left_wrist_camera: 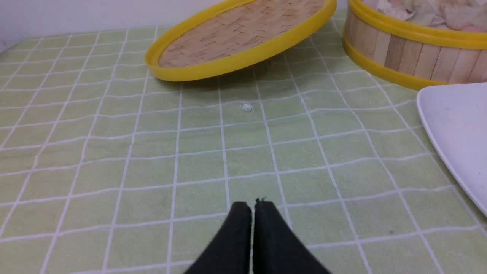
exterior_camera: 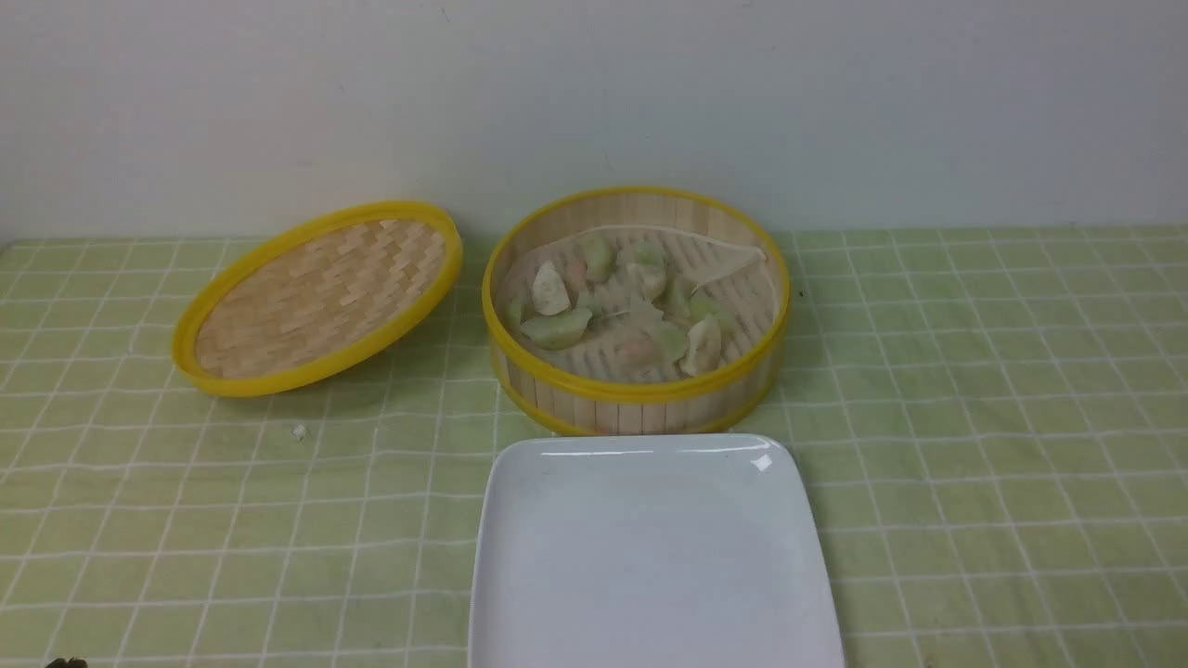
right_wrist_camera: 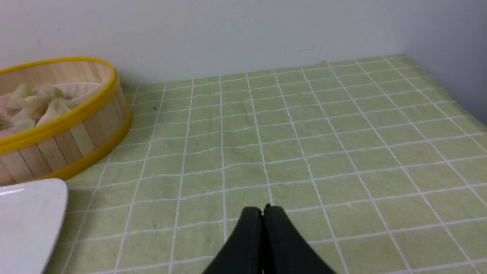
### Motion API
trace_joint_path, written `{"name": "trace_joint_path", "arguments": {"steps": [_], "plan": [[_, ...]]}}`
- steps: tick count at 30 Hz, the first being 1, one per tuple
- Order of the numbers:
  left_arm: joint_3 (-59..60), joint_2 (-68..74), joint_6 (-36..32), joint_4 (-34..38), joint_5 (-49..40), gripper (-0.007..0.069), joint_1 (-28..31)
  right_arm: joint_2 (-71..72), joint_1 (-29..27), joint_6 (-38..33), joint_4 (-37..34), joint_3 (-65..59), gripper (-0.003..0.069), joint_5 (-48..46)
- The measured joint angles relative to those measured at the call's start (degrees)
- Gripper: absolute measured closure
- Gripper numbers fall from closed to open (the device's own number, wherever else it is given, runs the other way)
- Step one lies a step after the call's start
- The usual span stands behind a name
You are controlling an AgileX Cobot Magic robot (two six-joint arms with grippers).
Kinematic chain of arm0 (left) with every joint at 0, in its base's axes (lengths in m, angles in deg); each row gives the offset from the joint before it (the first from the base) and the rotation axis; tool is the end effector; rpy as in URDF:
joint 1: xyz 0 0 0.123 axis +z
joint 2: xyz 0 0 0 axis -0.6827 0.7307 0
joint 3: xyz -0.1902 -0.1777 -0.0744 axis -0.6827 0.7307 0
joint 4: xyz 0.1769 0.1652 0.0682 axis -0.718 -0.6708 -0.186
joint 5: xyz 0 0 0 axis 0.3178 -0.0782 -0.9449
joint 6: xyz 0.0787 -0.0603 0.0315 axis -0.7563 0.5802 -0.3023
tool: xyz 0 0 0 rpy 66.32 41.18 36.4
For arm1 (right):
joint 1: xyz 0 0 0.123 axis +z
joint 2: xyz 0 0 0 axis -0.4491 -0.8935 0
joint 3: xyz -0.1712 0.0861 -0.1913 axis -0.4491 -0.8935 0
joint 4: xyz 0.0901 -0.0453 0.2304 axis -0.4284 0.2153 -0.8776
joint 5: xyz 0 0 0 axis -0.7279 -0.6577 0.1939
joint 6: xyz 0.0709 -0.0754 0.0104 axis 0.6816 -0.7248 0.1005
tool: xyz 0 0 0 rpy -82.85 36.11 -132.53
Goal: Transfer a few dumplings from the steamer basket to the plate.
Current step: Use the left arm to grab a dumpling from the steamer
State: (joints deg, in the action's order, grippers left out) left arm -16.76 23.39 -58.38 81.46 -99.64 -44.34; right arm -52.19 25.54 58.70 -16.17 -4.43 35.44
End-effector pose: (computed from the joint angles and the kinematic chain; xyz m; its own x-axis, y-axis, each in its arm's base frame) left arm 0.0788 -0.0067 0.1665 -0.3005 0.0119 -0.9537 0.0694 0.9975 -0.0095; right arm 0.0784 -0.0068 0.1689 -0.2814 0.1642 -0.9454 0.1143 0.9840 0.1368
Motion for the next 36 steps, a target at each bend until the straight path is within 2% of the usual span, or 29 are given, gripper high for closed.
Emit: {"name": "trace_joint_path", "arguments": {"steps": [26,29,31,33,36], "plan": [[0.0,0.0,0.1,-0.1,0.4,0.0631,0.0,0.0,0.0,0.0,0.0,0.0,0.0673,0.0],[0.1,0.0,2.2,5.1,5.0,0.0631,0.0,0.0,0.0,0.0,0.0,0.0,0.0673,0.0],[0.1,0.0,4.9,12.8,11.8,0.0631,0.0,0.0,0.0,0.0,0.0,0.0,0.0673,0.0],[0.1,0.0,6.1,17.1,15.4,0.0631,0.0,0.0,0.0,0.0,0.0,0.0,0.0673,0.0],[0.1,0.0,9.4,30.2,27.1,0.0631,0.0,0.0,0.0,0.8,-1.2,-0.1,0.0673,1.3]]}}
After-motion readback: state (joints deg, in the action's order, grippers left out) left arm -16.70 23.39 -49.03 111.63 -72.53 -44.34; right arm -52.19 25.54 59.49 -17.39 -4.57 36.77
